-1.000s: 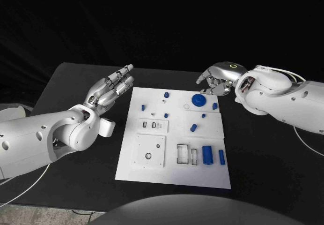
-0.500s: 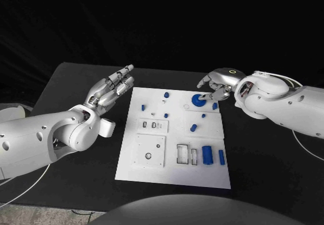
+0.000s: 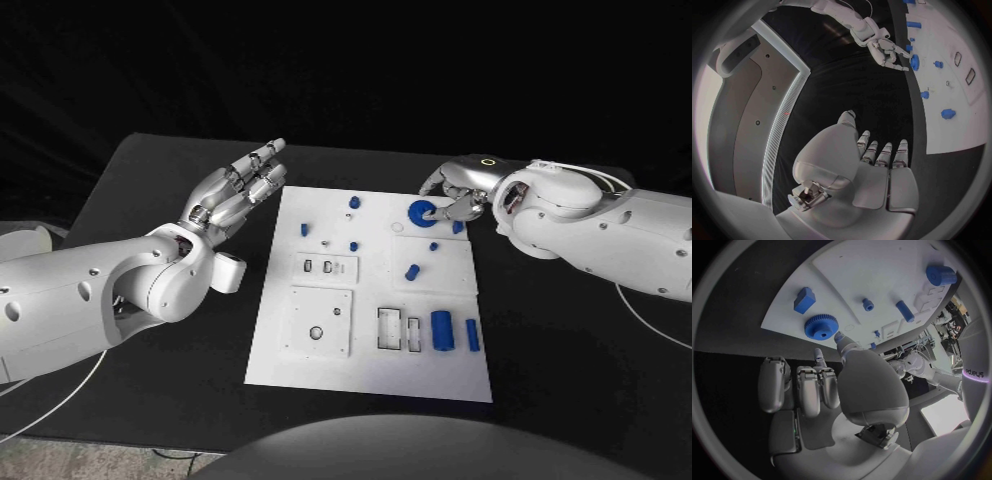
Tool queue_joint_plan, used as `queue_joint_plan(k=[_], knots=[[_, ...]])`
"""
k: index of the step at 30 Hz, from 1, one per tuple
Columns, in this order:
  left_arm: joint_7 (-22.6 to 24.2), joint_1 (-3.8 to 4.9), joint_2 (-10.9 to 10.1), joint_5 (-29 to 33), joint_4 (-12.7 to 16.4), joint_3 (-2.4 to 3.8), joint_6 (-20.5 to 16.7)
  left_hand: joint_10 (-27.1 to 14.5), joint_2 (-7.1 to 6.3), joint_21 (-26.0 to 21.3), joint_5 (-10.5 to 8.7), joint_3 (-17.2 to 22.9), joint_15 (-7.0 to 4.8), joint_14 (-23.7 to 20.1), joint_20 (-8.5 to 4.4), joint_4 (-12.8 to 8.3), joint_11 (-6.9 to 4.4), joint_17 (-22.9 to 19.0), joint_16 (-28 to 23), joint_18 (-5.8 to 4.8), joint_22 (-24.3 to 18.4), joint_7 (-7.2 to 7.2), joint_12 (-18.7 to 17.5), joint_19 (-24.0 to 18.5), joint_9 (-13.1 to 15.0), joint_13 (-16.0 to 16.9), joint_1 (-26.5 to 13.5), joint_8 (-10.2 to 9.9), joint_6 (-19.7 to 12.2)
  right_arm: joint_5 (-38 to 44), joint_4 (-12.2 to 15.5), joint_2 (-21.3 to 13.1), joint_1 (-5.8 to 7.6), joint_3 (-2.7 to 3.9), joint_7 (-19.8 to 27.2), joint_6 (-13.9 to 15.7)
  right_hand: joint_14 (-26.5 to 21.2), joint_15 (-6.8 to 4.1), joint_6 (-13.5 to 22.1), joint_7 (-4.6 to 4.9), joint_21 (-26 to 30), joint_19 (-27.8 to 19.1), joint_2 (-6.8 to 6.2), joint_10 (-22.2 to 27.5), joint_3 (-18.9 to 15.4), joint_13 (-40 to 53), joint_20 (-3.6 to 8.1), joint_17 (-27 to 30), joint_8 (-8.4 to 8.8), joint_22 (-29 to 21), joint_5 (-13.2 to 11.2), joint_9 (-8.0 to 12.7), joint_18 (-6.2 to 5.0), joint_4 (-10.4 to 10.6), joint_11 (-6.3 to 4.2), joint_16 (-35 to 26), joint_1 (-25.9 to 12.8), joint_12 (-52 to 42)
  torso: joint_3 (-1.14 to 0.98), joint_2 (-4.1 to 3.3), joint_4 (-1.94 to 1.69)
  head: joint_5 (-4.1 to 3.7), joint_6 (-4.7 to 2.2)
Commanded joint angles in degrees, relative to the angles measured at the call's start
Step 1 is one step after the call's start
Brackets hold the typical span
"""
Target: Assemble the parts on the task board
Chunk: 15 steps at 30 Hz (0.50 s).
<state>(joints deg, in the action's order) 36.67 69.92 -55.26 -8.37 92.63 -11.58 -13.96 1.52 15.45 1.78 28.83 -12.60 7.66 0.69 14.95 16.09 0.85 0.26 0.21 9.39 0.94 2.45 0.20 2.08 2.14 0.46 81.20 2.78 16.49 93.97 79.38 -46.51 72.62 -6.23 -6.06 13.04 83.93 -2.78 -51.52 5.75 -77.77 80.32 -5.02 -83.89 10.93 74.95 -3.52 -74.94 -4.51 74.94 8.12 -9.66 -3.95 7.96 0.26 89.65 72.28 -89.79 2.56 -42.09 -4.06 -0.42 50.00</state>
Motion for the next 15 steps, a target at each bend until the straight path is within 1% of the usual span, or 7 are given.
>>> queue_joint_plan(k=[1,4,9,12,15], knots=[[0.3,-0.02,0.2,-0.2,-0.1,0.03,1.4,0.2,0.07,0.2,0.24,0.3,0.05,0.3,-0.11,0.0,0.00,0.1,0.2,1.05,0.1,0.23,0.3,0.3,0.0,0.1,0.5,0.1,-0.2,2.0,-0.6,0.5,-0.31,0.01,-1.8,-1.4,5.6,0.22,-0.8,0.05,0.4,-0.3,0.13,-6.1,0.1,15.0,-0.28,-14.0,-0.44,3.7,0.9,-0.4,0.10,-0.5,0.48,-0.2,0.8,-0.2,-0.03,0.02,-0.01,-0.17,0.00],[0.2,-0.04,0.2,-0.2,-0.1,0.03,1.5,0.2,0.07,0.2,0.24,0.3,0.07,0.3,-0.10,0.0,0.01,0.1,0.2,1.05,0.1,0.24,0.3,0.3,0.0,0.1,0.5,0.1,-0.2,2.6,-1.3,1.0,-0.54,0.01,-2.0,-1.6,5.5,0.23,-1.2,0.04,0.6,-0.5,0.14,-6.1,0.1,15.0,-0.30,-13.9,-0.67,3.6,1.9,-0.8,0.05,-0.8,0.48,-0.4,1.0,-0.2,-0.04,-0.01,-0.06,-0.16,0.00],[-0.1,-0.06,0.3,-0.2,-0.2,0.03,1.7,0.2,0.06,0.2,0.25,0.4,0.09,0.3,-0.09,0.0,0.03,0.1,0.2,1.05,0.1,0.25,0.3,0.3,0.0,0.1,0.5,0.1,-0.3,3.2,-2.1,1.6,-0.84,0.01,-2.4,-2.1,5.3,0.25,-1.4,0.11,0.9,-0.8,0.06,-6.1,0.2,15.0,-0.32,-13.5,-0.87,3.4,3.0,-1.3,-0.05,-1.3,0.51,-0.6,1.3,-0.2,-0.04,0.01,-0.03,-0.18,0.00],[-0.2,-0.08,0.3,-0.2,-0.2,0.03,1.8,0.2,0.03,0.2,0.26,0.4,0.15,0.3,-0.05,0.0,0.08,0.1,0.2,1.04,0.1,0.30,0.3,0.3,0.0,0.0,0.5,0.1,-0.3,3.6,-2.3,1.9,-1.06,0.01,-2.6,-2.5,5.3,0.26,-2.3,0.10,1.1,-0.9,0.00,-6.1,0.2,15.0,-0.34,-13.4,-1.48,3.4,4.2,-2.1,-0.10,-1.8,0.51,-0.7,1.6,-0.2,-0.02,0.03,-0.02,-0.19,0.00],[-0.4,-0.09,0.3,-0.2,-0.3,0.03,1.9,0.2,0.01,0.2,0.27,0.4,0.18,0.3,-0.03,-0.1,0.10,0.1,0.2,1.03,0.1,0.34,0.3,0.3,0.0,0.0,0.5,0.1,-0.3,3.9,-2.3,1.9,-1.27,0.01,-2.7,-2.8,5.2,0.15,-3.2,-0.14,1.3,-1.1,-0.01,-6.1,0.4,15.0,-0.26,-13.3,-2.38,3.4,5.8,-3.5,-0.16,-2.4,0.36,-0.8,1.9,-0.2,-0.02,0.04,0.01,-0.16,0.00]])
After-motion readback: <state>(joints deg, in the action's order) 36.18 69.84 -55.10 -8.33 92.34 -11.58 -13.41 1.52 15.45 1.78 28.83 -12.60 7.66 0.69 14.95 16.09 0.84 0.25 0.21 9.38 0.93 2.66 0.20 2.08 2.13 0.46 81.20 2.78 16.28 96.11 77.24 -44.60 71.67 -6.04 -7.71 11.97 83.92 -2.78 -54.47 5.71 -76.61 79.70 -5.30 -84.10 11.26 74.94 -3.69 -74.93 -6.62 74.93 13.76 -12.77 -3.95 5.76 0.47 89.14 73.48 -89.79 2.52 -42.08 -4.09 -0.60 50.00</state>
